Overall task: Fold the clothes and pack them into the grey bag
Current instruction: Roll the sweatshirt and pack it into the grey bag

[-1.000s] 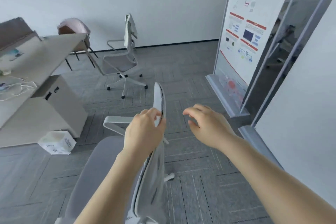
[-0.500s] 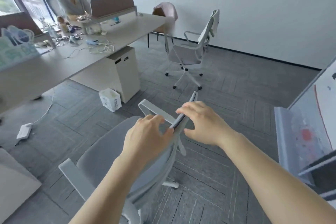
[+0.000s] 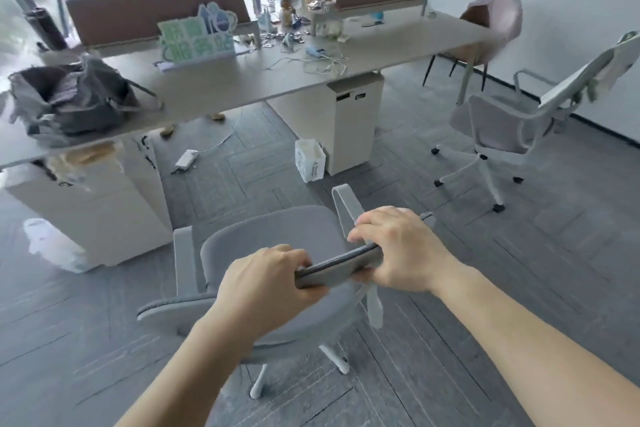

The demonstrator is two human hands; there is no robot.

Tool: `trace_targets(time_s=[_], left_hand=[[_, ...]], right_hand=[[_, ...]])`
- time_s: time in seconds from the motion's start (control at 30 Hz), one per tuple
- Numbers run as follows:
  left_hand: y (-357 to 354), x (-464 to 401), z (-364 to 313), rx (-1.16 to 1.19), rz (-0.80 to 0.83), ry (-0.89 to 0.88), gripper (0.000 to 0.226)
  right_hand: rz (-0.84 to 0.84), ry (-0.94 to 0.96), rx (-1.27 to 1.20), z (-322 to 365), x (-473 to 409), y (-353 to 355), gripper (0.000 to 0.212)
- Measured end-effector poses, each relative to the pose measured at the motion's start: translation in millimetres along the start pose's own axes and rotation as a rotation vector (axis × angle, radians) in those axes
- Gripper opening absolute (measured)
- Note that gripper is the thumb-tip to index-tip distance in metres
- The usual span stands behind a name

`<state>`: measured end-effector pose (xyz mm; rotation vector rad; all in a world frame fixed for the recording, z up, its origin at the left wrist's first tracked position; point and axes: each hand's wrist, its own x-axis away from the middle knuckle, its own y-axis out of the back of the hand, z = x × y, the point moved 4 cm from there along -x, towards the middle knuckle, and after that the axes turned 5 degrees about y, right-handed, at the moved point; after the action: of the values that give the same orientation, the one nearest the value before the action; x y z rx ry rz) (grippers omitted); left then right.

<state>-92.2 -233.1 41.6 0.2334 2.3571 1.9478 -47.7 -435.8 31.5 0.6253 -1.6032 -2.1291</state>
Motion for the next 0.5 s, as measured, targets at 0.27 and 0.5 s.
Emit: trace_targets(time_s=[0.27, 0.5], left_hand=[[-1.1, -10.3, 13.0, -0.130, -0.214, 0.100, 0.067], [4.7, -48.0, 49.4, -0.191, -0.270, 0.142, 0.067]], right_hand=[[-0.154, 0.108, 0.028, -14.4, -27.7, -4.9, 0.048], [-0.167, 0.176, 0.043, -20.0, -89.6, -10.4, 0.048]])
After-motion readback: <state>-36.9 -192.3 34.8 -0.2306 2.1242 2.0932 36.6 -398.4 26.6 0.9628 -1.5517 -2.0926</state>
